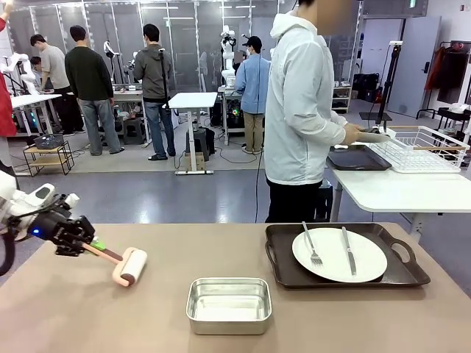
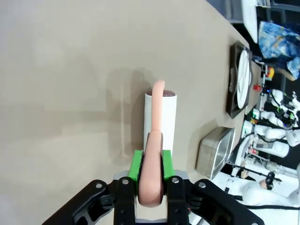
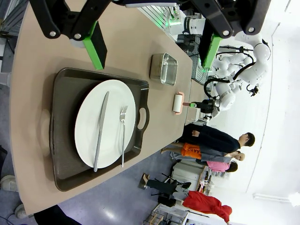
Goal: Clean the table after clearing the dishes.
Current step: When the left (or right) Handle tray is removed, use the left hand (or right hand) to clean the left (or right) side of the table with the Lint Roller.
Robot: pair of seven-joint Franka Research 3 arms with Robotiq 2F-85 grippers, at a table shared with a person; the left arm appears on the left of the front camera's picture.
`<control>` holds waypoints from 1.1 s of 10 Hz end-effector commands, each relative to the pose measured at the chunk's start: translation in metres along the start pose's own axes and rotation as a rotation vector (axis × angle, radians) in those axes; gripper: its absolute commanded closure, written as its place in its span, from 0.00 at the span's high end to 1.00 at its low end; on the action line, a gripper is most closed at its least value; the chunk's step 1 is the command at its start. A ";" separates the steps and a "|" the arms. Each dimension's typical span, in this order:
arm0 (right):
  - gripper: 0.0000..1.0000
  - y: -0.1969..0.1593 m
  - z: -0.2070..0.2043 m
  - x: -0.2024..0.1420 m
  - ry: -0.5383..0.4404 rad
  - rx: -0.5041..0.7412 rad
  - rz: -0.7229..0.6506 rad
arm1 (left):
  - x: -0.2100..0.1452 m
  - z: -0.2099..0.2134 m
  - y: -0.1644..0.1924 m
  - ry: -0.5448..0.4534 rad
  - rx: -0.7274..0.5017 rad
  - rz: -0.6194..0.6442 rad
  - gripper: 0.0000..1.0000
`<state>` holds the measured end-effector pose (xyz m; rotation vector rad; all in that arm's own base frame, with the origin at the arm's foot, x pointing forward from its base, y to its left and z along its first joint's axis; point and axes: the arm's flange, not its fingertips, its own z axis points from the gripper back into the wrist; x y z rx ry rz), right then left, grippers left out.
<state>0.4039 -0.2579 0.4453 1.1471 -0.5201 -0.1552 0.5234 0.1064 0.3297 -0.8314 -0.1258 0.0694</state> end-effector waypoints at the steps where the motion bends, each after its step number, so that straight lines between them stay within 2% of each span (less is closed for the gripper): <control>1: 1.00 0.003 0.001 -0.002 0.001 0.002 0.003 | -0.018 0.021 0.032 0.026 0.252 0.109 0.21; 2: 1.00 0.003 0.001 -0.002 0.001 0.002 0.003 | -0.018 0.029 0.038 0.014 0.290 0.144 0.21; 3: 1.00 0.003 0.001 -0.002 0.001 0.002 0.003 | -0.019 0.036 0.040 0.017 0.408 0.201 0.21; 5: 1.00 0.003 0.001 -0.002 0.001 0.002 0.003 | -0.020 0.046 0.029 0.024 0.569 0.231 0.21; 11: 1.00 0.003 0.001 -0.002 0.001 0.002 0.003 | -0.009 0.058 -0.033 0.065 0.862 0.182 0.21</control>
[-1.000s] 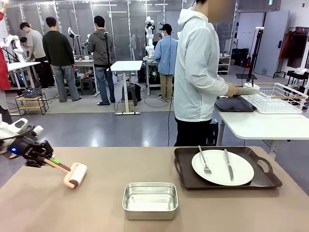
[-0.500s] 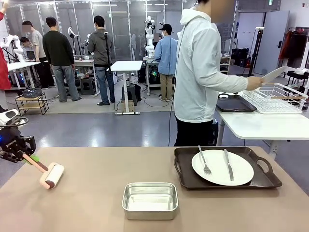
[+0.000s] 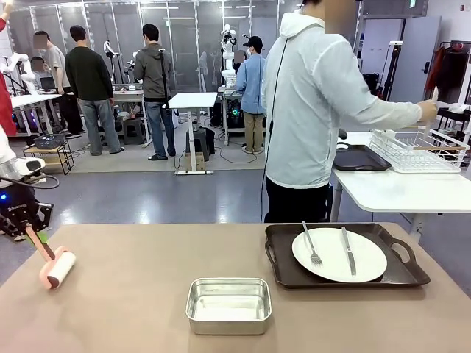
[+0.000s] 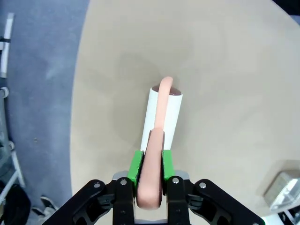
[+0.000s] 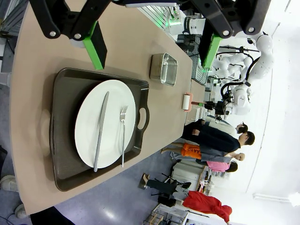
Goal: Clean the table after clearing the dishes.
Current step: When the left (or right) Handle tray is removed, use the left hand (or right hand) to clean the left (or right) side of the table with the Lint Roller.
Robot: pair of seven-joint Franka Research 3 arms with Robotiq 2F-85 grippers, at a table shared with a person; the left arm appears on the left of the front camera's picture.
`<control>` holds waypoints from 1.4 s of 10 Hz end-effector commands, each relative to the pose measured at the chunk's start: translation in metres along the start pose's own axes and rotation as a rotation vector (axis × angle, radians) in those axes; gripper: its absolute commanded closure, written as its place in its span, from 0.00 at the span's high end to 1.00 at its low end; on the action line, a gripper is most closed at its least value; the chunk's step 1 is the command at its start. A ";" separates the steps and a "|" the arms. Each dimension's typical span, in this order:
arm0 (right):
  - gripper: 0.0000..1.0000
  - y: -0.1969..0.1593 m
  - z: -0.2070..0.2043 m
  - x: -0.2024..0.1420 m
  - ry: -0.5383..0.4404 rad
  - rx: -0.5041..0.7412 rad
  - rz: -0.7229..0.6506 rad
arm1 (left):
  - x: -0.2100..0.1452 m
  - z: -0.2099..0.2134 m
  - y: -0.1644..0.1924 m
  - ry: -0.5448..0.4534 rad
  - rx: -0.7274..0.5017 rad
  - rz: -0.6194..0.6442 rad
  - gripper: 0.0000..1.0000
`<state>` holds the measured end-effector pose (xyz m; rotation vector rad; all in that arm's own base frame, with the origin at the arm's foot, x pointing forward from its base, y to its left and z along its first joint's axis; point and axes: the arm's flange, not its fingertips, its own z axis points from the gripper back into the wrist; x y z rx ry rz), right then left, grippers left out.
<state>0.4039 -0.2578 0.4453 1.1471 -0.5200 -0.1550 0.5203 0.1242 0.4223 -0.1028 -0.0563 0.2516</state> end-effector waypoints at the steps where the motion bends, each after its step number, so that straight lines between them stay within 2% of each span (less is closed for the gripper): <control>1: 1.00 0.003 0.001 -0.002 0.001 0.002 0.003 | -0.014 -0.023 0.001 0.074 0.228 0.017 0.21; 5: 1.00 0.003 0.001 -0.002 0.001 0.002 0.003 | -0.030 0.026 -0.025 -0.004 0.308 -0.006 0.21; 8: 1.00 0.003 0.001 -0.002 0.001 0.002 0.003 | -0.072 0.108 -0.048 -0.198 0.316 -0.047 0.21; 11: 1.00 0.003 0.001 -0.002 0.001 0.002 0.003 | -0.089 0.139 -0.062 -0.317 0.291 -0.037 0.21; 12: 1.00 0.003 0.001 -0.002 0.001 0.002 0.003 | -0.079 0.143 -0.060 -0.242 0.277 -0.088 0.21; 14: 1.00 0.003 0.001 -0.002 0.001 0.002 0.003 | -0.079 0.143 -0.060 -0.242 0.277 -0.088 0.21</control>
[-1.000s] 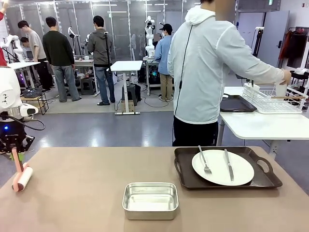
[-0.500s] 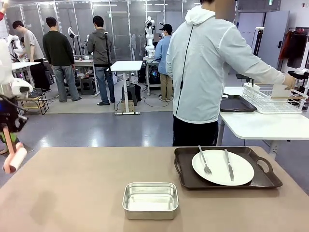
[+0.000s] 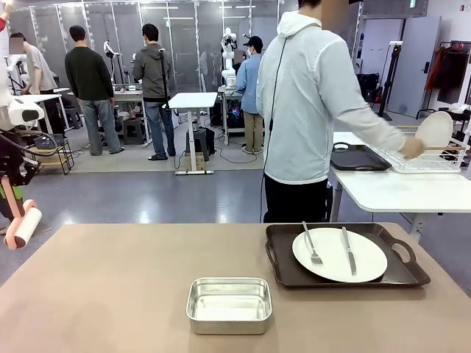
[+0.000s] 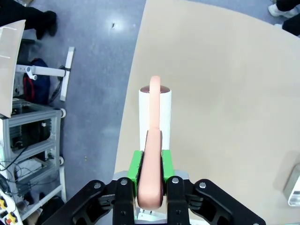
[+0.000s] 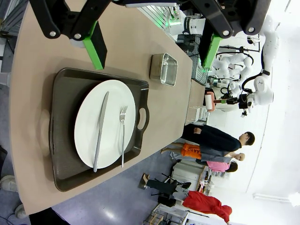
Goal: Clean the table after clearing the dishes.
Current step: When the left (or right) Handle tray is removed, use the left hand (or right hand) to clean the left (or right) side of the table with the Lint Roller, then place the Lint Roller back on top of the Airtight Container.
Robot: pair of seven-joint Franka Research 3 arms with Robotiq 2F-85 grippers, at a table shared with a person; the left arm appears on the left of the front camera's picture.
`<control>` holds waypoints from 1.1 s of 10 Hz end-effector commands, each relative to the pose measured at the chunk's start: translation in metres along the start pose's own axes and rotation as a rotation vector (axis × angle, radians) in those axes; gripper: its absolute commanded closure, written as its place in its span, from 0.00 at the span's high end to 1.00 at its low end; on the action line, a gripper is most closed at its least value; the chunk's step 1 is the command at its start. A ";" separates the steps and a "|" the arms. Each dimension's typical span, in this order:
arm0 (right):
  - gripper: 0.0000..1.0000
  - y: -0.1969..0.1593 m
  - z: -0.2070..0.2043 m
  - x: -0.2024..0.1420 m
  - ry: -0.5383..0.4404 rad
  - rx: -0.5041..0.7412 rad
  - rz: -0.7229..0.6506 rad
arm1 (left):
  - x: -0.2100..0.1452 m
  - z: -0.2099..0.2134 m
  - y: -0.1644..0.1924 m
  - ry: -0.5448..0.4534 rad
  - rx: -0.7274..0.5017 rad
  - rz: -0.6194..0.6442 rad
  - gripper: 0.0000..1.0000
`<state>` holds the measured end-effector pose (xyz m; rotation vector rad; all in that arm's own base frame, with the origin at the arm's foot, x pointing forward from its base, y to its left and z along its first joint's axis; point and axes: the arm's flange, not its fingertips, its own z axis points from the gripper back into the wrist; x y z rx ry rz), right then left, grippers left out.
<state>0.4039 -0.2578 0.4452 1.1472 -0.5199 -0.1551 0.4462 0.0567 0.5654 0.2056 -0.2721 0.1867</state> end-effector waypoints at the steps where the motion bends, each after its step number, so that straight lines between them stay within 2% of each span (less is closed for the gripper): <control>1: 1.00 0.003 0.001 -0.002 0.001 0.002 0.003 | 0.004 0.000 0.003 0.006 0.001 -0.006 0.21; 11: 1.00 0.003 0.001 -0.002 0.001 0.002 0.003 | 0.004 0.000 0.003 0.006 0.001 -0.006 0.21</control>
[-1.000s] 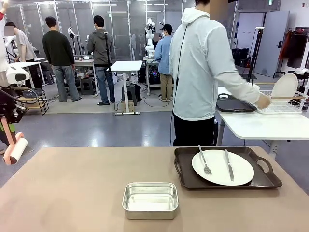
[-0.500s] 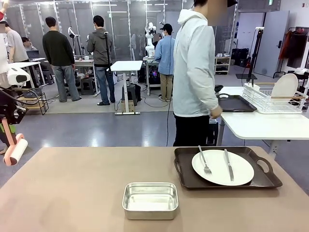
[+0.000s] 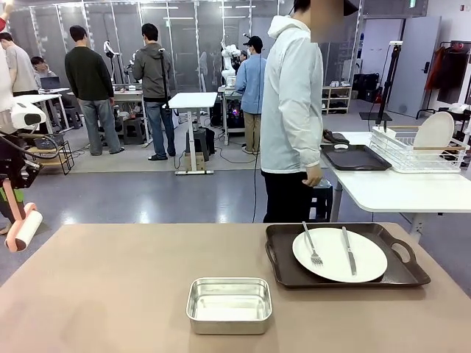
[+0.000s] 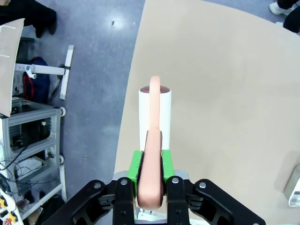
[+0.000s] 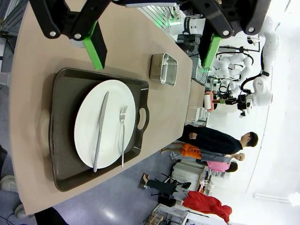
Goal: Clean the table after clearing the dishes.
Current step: Place the Lint Roller back on top of the Airtight Container.
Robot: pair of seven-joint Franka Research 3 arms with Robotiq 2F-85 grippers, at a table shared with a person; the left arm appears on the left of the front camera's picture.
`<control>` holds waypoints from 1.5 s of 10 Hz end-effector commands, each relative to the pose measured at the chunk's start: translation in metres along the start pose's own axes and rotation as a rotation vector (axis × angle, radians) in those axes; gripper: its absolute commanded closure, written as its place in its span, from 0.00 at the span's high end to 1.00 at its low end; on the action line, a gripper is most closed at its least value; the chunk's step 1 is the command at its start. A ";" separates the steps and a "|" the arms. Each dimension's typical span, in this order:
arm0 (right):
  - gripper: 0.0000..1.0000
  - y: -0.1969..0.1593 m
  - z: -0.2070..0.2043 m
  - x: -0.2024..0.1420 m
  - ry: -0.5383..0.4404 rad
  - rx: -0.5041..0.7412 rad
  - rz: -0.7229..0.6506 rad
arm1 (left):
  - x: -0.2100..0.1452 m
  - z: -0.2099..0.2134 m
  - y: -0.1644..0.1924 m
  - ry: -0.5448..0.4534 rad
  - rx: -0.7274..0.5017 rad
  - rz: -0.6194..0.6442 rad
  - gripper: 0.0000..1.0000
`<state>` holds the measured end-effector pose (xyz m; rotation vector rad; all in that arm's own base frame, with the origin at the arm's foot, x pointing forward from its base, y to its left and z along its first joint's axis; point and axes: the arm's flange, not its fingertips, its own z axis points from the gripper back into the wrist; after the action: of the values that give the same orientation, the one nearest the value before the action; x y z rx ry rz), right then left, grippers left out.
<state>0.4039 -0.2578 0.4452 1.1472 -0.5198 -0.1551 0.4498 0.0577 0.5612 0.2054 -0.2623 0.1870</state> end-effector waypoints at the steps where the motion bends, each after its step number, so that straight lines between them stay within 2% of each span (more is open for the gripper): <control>1: 1.00 0.003 0.001 -0.002 0.000 0.002 0.003 | 0.000 0.000 0.000 0.000 0.000 0.000 0.21; 2: 1.00 0.003 0.001 -0.002 0.000 0.002 0.003 | 0.003 0.014 -0.013 -0.049 0.043 -0.118 0.21; 4: 1.00 0.003 0.001 -0.002 0.000 0.002 0.003 | 0.010 0.040 -0.055 -0.102 -0.011 -0.350 0.21; 5: 1.00 0.003 0.001 -0.002 0.000 0.002 0.003 | 0.008 0.055 -0.093 -0.104 -0.022 -0.504 0.21; 7: 1.00 0.003 0.001 -0.002 0.000 0.002 0.003 | -0.007 0.083 -0.161 -0.164 -0.067 -0.726 0.21; 9: 1.00 0.003 0.001 -0.002 0.000 0.002 0.003 | -0.034 0.098 -0.224 -0.170 -0.126 -0.959 0.21; 11: 1.00 0.003 0.001 -0.002 0.000 0.002 0.003 | -0.065 0.111 -0.265 -0.187 -0.224 -1.129 0.21; 15: 1.00 0.003 0.001 -0.002 0.000 0.002 0.003 | -0.117 0.127 -0.307 -0.189 -0.348 -1.355 0.21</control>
<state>0.4041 -0.2577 0.4451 1.1473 -0.5194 -0.1549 0.3804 -0.2931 0.5927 0.0416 -0.3119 -1.1546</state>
